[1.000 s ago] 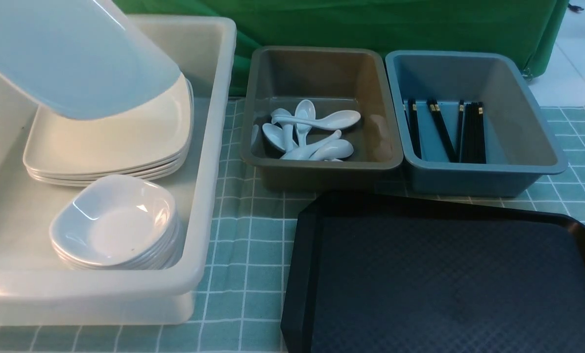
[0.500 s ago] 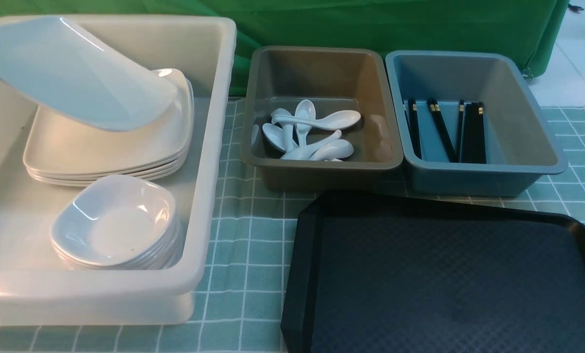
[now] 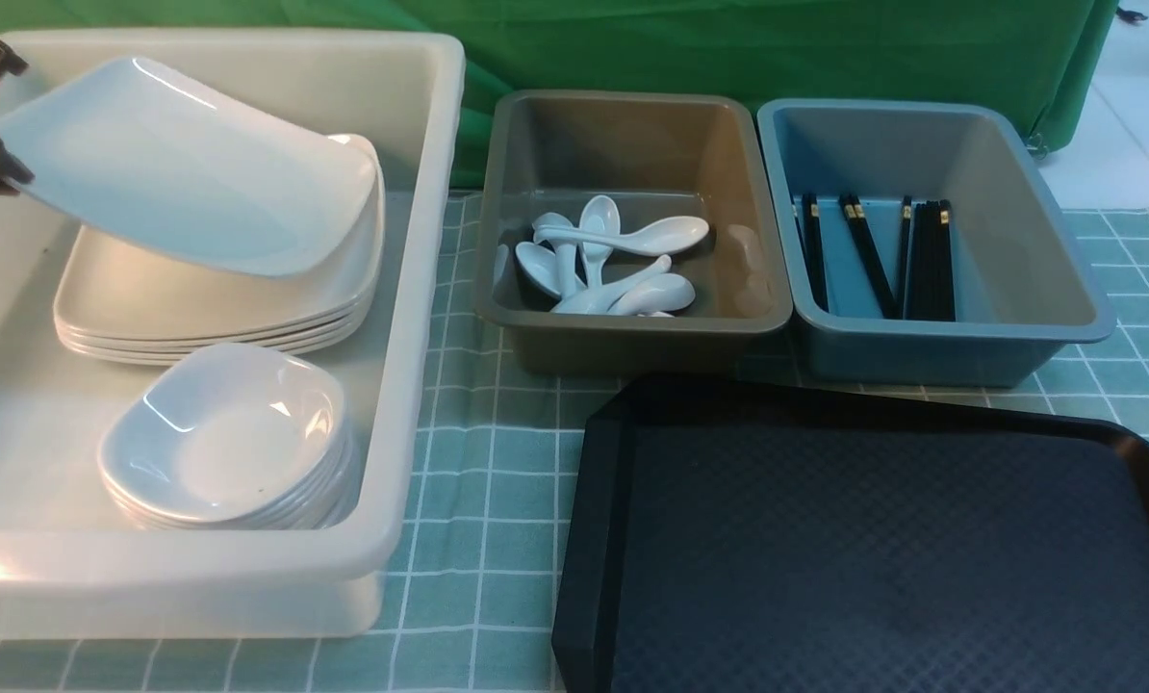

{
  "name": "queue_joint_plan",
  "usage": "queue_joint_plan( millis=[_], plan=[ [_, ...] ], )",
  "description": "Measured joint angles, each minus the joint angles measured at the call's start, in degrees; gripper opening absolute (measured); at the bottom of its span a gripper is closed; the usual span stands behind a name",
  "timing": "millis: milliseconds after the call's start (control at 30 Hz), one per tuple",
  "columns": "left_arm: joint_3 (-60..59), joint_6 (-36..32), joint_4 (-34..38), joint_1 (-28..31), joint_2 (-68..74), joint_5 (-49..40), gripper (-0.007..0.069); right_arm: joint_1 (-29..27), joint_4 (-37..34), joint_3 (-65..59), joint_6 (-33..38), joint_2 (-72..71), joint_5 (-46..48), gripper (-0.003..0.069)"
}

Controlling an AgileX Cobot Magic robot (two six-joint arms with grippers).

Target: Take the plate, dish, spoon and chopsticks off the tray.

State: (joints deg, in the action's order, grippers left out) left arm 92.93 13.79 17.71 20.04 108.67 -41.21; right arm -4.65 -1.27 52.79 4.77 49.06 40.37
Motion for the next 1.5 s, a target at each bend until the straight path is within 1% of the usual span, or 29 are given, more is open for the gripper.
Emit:
queue_joint_plan(
  millis=[100, 233, 267, 367, 400, 433, 467, 533, 600, 667, 733, 933, 1000, 1033, 1067, 1100, 1133, 1167, 1233, 1267, 1367, 1467, 1500],
  plan=[
    [-0.18, -0.19, 0.04, -0.06, 0.11, -1.81, 0.0044, 0.0, 0.0, 0.0, 0.0, 0.0, -0.03, 0.0185],
    [-0.18, -0.35, 0.04, -0.18, 0.35, -4.52, 0.0099, 0.0, 0.0, 0.0, 0.0, 0.0, -0.03, 0.0191],
    [-0.18, -0.35, 0.04, -0.3, 0.4, -5.96, 0.0157, 0.0, 0.0, 0.0, 0.0, 0.0, -0.03, 0.0194],
    [-0.18, -0.35, -0.02, -0.58, 0.54, -8.16, 0.0267, 0.0, 0.0, 0.0, 0.0, 0.0, -0.03, 0.0195],
    [-0.18, -0.35, -0.02, -0.65, 0.54, -8.83, 0.0324, 0.0, 0.0, 0.0, 0.0, 0.0, -0.03, 0.0195],
    [-0.18, -0.35, -0.1, -0.65, 0.54, -9.29, 0.0347, 0.0, 0.0, 0.0, 0.0, 0.0, -0.03, 0.0195],
    [-0.18, -0.35, -0.38, -0.65, 0.54, -10.24, 0.0398, 0.0, 0.0, 0.0, 0.0, 0.0, -0.03, 0.0196],
    [-0.18, -0.35, -0.6, -0.65, 0.54, -10.79, 0.0424, 0.0, 0.0, 0.0, 0.0, 0.0, -0.03, 0.0196],
    [-0.18, -0.35, -0.99, -0.65, 0.61, -12.55, 0.0491, 0.0, 0.0, 0.0, 0.0, 0.0, -0.03, 0.0196],
    [-0.18, -0.35, -1.03, -0.65, 0.61, -14.18, 0.0524, 0.0, 0.0, 0.0, 0.0, 0.0, -0.03, 0.0196],
    [-0.18, -0.35, -0.88, -0.65, 0.61, -15.24, 0.0536, 0.0, 0.0, 0.0, 0.0, 0.0, -0.03, 0.0196],
    [-0.18, -0.47, 0.03, -0.65, 0.61, -19.03, 0.0544, 0.0, 0.0, 0.0, 0.0, 0.0, 0.02, 0.0201],
    [-0.18, -1.87, 0.08, -0.65, 0.61, -20.52, 0.0528, 0.0, 0.0, 0.0, 0.0, 0.0, 0.02, 0.0202],
    [-0.18, -2.95, 0.23, -0.65, 0.47, -21.25, 0.0508, 0.0, 0.0, 0.0, 0.0, 0.0, 0.02, 0.0202],
    [-0.18, -5.54, 0.48, -0.65, -0.37, -22.64, 0.0433, 0.0, -0.59, 0.24, 0.0, 0.0, 0.48, 0.0202],
    [-0.11, -7.73, 0.79, -0.65, -1.14, -23.27, 0.0375, 0.0, -1.2, 0.68, 0.21, 0.0, 1.32, 0.02],
    [0.09, -12.03, 1.53, -0.65, -3.08, -24.02, 0.0276, 0.0, -2.52, 1.64, 0.79, 0.0, 2.96, 0.019],
    [0.07, -13.18, 1.8, -0.65, -3.69, -24.36, 0.0227, 0.0, -3.92, 2.52, 1.29, 0.0, 3.72, 0.0181],
    [0.29, -17.63, 2.13, -0.96, -6.54, -25.39, 0.0111, 0.0, -7.97, 4.67, 3.91, 0.0, 5.52, 0.0144],
    [0.36, -20.08, 2.13, -1.2, -8.62, -25.77, 0.0074, 0.0, -10.49, 5.83, 6.24, 0.0, 6.48, 0.0118],
    [0.41, -23.19, 1.18, -3.1, -14.71, -26.95, 0.0017, 0.0, -19.48, 9.8, 12.42, 0.0, 9.33, 0.0043],
    [0.47, -24.34, 1.09, -6.36, -21.51, -27.22, 0.0005, 0.05, -27.87, 13.22, 19.06, 0.0, 11.62, 0.0025],
    [0.47, -24.45, 1.09, -6.36, -21.52, -27.22, 0.0005, 0.05, -27.87, 13.41, 19.53, 0.0, 11.73, 0.0025]
  ],
)
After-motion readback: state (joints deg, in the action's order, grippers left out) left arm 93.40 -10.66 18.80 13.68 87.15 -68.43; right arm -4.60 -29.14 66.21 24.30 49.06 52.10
